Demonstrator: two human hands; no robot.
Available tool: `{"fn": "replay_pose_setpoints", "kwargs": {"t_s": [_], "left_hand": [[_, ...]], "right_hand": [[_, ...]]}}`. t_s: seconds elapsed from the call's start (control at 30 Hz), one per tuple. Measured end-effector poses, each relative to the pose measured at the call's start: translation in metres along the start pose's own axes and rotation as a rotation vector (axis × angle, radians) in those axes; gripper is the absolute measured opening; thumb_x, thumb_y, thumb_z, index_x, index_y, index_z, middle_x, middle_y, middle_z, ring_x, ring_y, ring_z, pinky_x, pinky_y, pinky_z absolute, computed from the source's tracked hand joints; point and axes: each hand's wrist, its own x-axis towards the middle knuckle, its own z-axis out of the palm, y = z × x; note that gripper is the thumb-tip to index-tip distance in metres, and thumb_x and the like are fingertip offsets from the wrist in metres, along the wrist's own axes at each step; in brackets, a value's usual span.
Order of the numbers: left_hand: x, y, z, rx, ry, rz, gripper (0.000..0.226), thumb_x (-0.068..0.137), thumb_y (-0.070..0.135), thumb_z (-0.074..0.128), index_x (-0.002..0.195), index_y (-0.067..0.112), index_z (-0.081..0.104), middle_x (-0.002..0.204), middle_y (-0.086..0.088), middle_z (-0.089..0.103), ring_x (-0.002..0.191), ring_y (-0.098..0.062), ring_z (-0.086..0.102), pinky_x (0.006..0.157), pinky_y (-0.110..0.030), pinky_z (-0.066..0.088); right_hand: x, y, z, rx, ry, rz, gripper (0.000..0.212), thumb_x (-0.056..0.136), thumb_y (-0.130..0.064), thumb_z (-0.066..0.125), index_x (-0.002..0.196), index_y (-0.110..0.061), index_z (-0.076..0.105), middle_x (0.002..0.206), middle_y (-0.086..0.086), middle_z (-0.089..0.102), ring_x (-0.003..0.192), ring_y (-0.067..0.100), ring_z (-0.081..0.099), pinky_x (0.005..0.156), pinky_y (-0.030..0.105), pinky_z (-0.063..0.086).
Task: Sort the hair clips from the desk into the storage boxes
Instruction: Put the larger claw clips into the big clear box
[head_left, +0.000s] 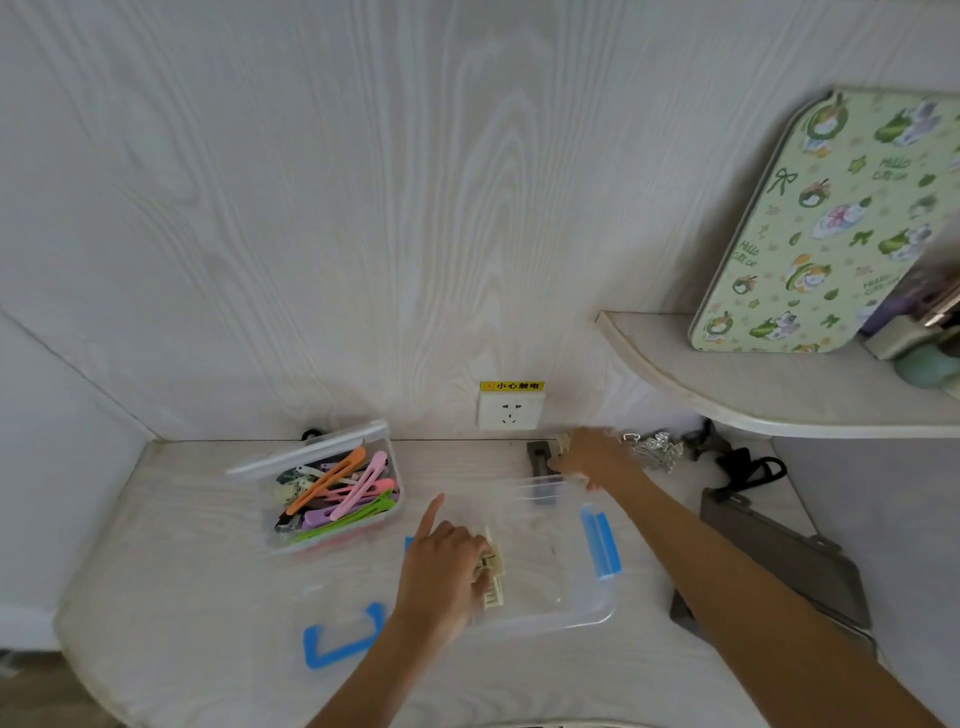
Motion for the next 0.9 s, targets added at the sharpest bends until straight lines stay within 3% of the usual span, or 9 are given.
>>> {"fn": "replay_pose_setpoints", "kwargs": {"t_s": [0.1, 0.2, 0.33, 0.43, 0.53, 0.6, 0.73, 0.83, 0.9], "left_hand": [[0.001, -0.002, 0.002, -0.022, 0.002, -0.001, 0.031, 0.081, 0.05, 0.057, 0.1, 0.026, 0.067, 0.092, 0.01, 0.069, 0.092, -0.007, 0.06, 0.115, -0.032, -0.009], [0.001, 0.0, 0.0, -0.038, 0.004, -0.007, 0.028, 0.084, 0.045, 0.059, 0.105, 0.028, 0.065, 0.097, 0.011, 0.068, 0.096, -0.006, 0.058, 0.118, -0.032, -0.009], [0.001, 0.001, -0.003, -0.064, 0.005, -0.007, 0.025, 0.086, 0.042, 0.058, 0.106, 0.028, 0.064, 0.101, 0.012, 0.067, 0.1, -0.004, 0.056, 0.114, -0.029, -0.015], [-0.001, 0.002, -0.003, -0.049, 0.002, -0.007, 0.026, 0.086, 0.044, 0.058, 0.106, 0.028, 0.063, 0.101, 0.012, 0.067, 0.1, -0.003, 0.056, 0.116, -0.031, -0.013], [0.0, 0.002, -0.003, -0.027, 0.008, -0.008, 0.028, 0.086, 0.044, 0.057, 0.108, 0.027, 0.063, 0.102, 0.012, 0.067, 0.101, -0.004, 0.056, 0.118, -0.034, -0.008], [-0.001, 0.003, -0.003, -0.012, -0.003, 0.004, 0.028, 0.087, 0.044, 0.057, 0.109, 0.027, 0.063, 0.103, 0.01, 0.067, 0.103, -0.006, 0.056, 0.118, -0.035, -0.009], [0.001, 0.002, -0.001, -0.003, 0.026, 0.02, 0.028, 0.086, 0.044, 0.057, 0.107, 0.028, 0.064, 0.102, 0.01, 0.068, 0.103, -0.007, 0.057, 0.115, -0.032, -0.015], [0.001, 0.002, 0.001, -0.001, 0.038, 0.033, 0.029, 0.085, 0.045, 0.058, 0.108, 0.029, 0.064, 0.103, 0.011, 0.068, 0.103, -0.006, 0.057, 0.116, -0.034, -0.011], [0.002, 0.0, 0.001, 0.013, 0.041, 0.046, 0.027, 0.084, 0.043, 0.06, 0.106, 0.03, 0.066, 0.1, 0.011, 0.069, 0.1, -0.007, 0.059, 0.113, -0.032, -0.014]], "right_hand": [[0.016, -0.003, 0.009, 0.045, -0.096, 0.017, 0.015, 0.084, -0.017, 0.058, 0.085, -0.003, 0.054, 0.077, 0.009, 0.055, 0.082, 0.027, 0.06, 0.085, 0.039, 0.054], [0.025, -0.005, 0.012, -0.028, -0.04, -0.019, 0.024, 0.08, -0.012, 0.058, 0.06, -0.011, 0.044, 0.062, 0.004, 0.048, 0.072, 0.022, 0.058, 0.075, 0.031, 0.052], [0.029, -0.012, 0.002, -0.155, -0.032, -0.059, 0.019, 0.08, -0.03, 0.059, 0.077, -0.012, 0.058, 0.068, 0.001, 0.063, 0.079, 0.023, 0.068, 0.086, 0.033, 0.049], [0.002, -0.02, -0.017, -0.17, 0.078, -0.164, 0.021, 0.085, -0.03, 0.054, 0.091, -0.011, 0.056, 0.079, 0.002, 0.054, 0.086, 0.025, 0.061, 0.07, 0.027, 0.043], [-0.044, -0.02, -0.03, -0.137, 0.286, -0.321, 0.013, 0.087, -0.026, 0.052, 0.083, -0.013, 0.052, 0.089, 0.006, 0.059, 0.082, 0.026, 0.059, 0.066, 0.03, 0.042], [-0.08, -0.015, -0.029, 0.006, 0.356, -0.407, 0.017, 0.085, -0.025, 0.056, 0.074, -0.015, 0.048, 0.085, 0.001, 0.057, 0.075, 0.021, 0.056, 0.067, 0.029, 0.043], [-0.119, -0.002, -0.005, 0.039, 0.185, -0.423, 0.03, 0.08, -0.031, 0.064, 0.06, -0.026, 0.042, 0.085, -0.005, 0.052, 0.076, 0.012, 0.052, 0.061, 0.016, 0.035], [-0.107, 0.003, 0.039, -0.108, 0.01, -0.312, 0.021, 0.084, -0.037, 0.06, 0.08, -0.019, 0.051, 0.103, 0.003, 0.06, 0.095, 0.02, 0.059, 0.076, 0.027, 0.043], [-0.092, 0.001, 0.065, -0.107, 0.002, -0.26, 0.022, 0.087, -0.038, 0.056, 0.09, -0.018, 0.049, 0.11, 0.007, 0.057, 0.097, 0.023, 0.057, 0.073, 0.029, 0.039]]}}
